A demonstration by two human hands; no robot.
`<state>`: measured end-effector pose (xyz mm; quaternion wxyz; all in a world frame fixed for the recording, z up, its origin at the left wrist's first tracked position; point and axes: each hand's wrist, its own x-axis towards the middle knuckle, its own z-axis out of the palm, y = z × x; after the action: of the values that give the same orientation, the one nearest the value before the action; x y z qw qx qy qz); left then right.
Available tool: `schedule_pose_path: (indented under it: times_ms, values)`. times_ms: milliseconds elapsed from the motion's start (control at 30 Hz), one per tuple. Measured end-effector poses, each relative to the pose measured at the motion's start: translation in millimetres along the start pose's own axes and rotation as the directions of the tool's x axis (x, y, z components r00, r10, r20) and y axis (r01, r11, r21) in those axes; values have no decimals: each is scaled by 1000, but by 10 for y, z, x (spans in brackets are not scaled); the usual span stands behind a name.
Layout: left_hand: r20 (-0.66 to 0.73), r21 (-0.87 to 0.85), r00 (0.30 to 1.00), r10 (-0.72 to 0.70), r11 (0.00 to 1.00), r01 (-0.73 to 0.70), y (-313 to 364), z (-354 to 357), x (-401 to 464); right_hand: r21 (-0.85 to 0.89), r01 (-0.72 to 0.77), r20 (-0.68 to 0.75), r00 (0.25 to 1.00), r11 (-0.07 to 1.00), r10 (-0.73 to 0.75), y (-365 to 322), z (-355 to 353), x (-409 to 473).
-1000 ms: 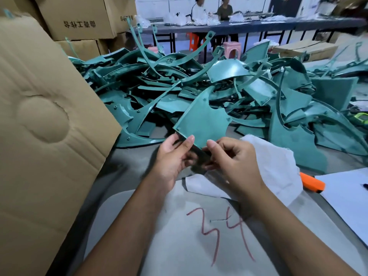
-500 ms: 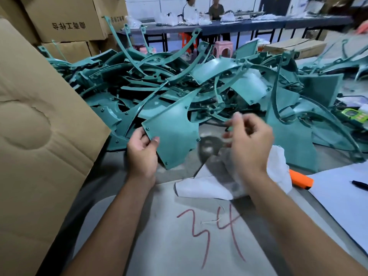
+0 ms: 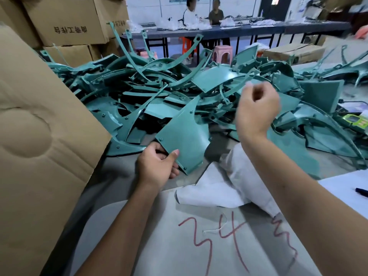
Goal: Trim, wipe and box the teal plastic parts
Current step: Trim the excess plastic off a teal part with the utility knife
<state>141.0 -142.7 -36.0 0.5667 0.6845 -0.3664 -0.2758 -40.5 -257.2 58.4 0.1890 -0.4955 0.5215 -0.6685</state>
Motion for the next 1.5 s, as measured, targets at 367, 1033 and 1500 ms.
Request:
schedule_pose_path:
  times_ms: [367,1033,1500]
  values:
    - [232,-438,972,-49,886,149,65,78,-25,35,-616,679,592,787,434,-548,592,246]
    - [243,-463,970,32,882,87,87,92,-99,174,216,-34,976,961,-213,-368,41,-148]
    - [565,-706,815,127,586,398,239,-42,-328,219,-29,347,937,975,-50,169,-693,-1009]
